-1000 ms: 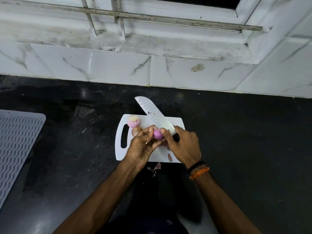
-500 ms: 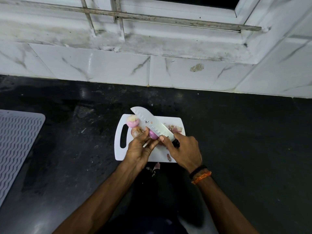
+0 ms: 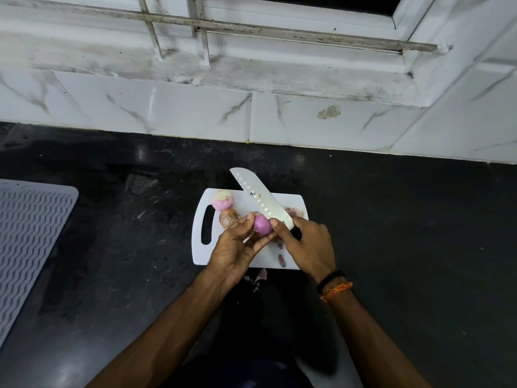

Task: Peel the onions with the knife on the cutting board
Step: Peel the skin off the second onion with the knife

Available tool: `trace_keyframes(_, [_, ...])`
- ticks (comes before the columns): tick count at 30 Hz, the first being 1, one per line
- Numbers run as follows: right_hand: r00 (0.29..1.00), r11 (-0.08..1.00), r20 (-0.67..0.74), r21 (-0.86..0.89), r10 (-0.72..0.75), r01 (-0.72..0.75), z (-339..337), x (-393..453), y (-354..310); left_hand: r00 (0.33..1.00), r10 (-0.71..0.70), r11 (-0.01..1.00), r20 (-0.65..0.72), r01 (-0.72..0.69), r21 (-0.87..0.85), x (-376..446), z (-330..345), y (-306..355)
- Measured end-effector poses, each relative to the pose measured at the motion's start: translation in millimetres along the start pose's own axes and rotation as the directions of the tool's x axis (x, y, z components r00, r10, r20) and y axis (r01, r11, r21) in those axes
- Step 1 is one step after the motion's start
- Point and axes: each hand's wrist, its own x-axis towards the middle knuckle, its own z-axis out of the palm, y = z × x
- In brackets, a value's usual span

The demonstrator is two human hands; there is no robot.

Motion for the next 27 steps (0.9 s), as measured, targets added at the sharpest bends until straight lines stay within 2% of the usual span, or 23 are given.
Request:
trace_keyframes(6, [1.0, 1.0, 0.011, -0.02, -0.02, 0.02, -1.7, 0.5, -0.6, 1.0, 0.017, 0.999, 0.014, -0.018, 0.04, 1.7, 0.2, 1.2])
trace_keyframes(11, [0.995, 0.995, -0.087, -0.083, -0.056, 0.049, 1.5, -0.5, -4.4, 0.999, 0.033, 0.993, -0.012, -0.031, 0.113, 2.7, 2.3, 1.9])
trace_keyframes(18, [0.994, 0.991, -0.087, -0.118, -0.069, 0.059, 2.7, 3.3, -8.1, 0.998, 0.009, 1.0, -0.06, -0.008, 0.019, -1.4, 11.2, 1.2])
trace_keyframes(27, [0.985, 0.985, -0.143, -0.152, -0.098, 0.076, 2.1, -2.8, -0.1, 0.99, -0.024, 1.0, -0.138, 0.026, 0.012, -5.0, 16.2, -6.5])
